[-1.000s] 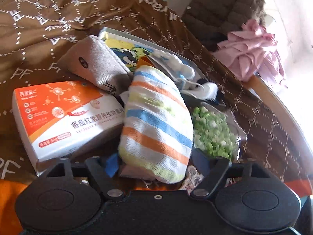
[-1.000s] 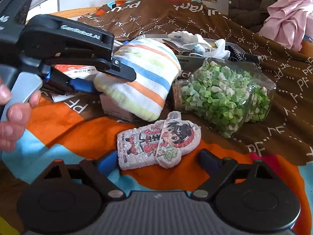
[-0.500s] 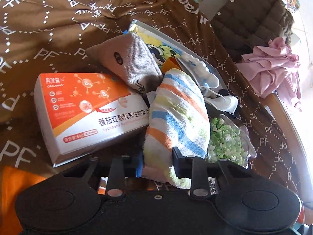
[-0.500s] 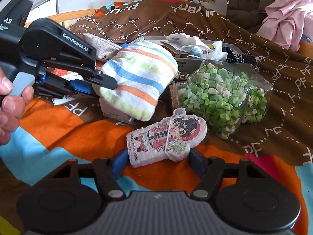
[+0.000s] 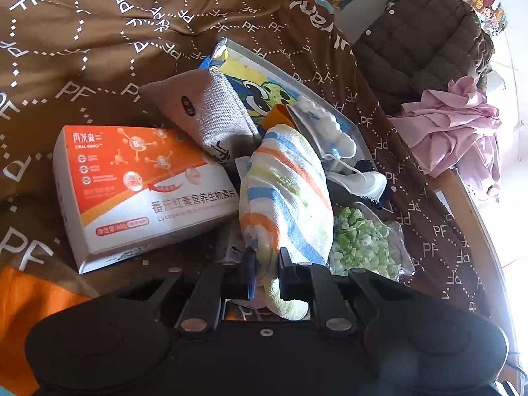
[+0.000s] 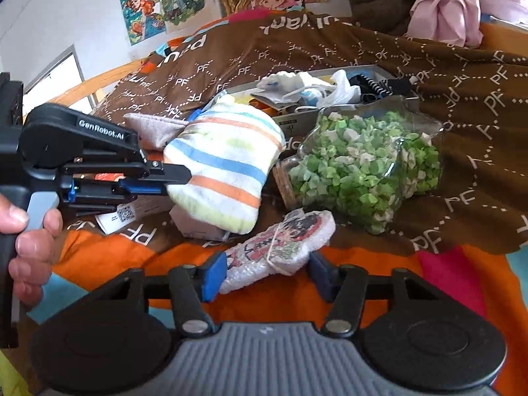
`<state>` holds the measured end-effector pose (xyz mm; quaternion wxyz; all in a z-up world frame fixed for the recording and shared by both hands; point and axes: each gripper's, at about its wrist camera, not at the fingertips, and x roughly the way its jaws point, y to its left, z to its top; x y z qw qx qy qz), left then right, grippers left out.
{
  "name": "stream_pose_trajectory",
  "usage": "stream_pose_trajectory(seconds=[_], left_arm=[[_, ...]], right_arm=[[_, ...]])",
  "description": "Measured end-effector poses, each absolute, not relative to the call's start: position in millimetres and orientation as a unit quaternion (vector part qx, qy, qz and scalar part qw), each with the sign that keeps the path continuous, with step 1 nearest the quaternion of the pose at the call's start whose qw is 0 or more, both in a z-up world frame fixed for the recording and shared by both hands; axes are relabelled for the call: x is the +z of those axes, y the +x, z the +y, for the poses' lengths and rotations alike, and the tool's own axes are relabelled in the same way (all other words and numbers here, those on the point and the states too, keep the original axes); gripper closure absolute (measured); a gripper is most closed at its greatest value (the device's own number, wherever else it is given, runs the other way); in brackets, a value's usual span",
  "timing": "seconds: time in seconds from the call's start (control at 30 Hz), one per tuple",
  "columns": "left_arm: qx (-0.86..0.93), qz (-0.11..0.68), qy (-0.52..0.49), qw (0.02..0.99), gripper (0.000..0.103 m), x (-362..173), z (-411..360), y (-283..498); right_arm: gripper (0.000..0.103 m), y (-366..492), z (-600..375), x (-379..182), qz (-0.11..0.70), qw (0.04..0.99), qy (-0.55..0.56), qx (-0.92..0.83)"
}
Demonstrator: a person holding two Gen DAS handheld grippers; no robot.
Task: Organize soft objects
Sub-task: 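Grasp the cartoon patch with the right tool, then lift the striped towel and cartoon patch toward the box lid with both tools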
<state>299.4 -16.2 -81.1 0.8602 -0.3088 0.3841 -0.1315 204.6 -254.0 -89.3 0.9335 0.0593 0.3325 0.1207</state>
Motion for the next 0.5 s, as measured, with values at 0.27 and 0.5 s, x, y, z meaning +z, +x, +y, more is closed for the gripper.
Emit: stream_pose_trajectory(seconds=[0.27, 0.5], left_arm=[[-0.142, 0.36, -0.263, 0.884, 0.093, -76, -25, 293], [-0.183, 0.34, -0.239, 0.891, 0.094, -57, -35, 283]], right_arm=[[0.07, 203, -259, -84, 0.325, 0.938, 0.071, 0.1], [0.08, 186, -246, -71, 0.298, 0.949, 0.017, 0.102]])
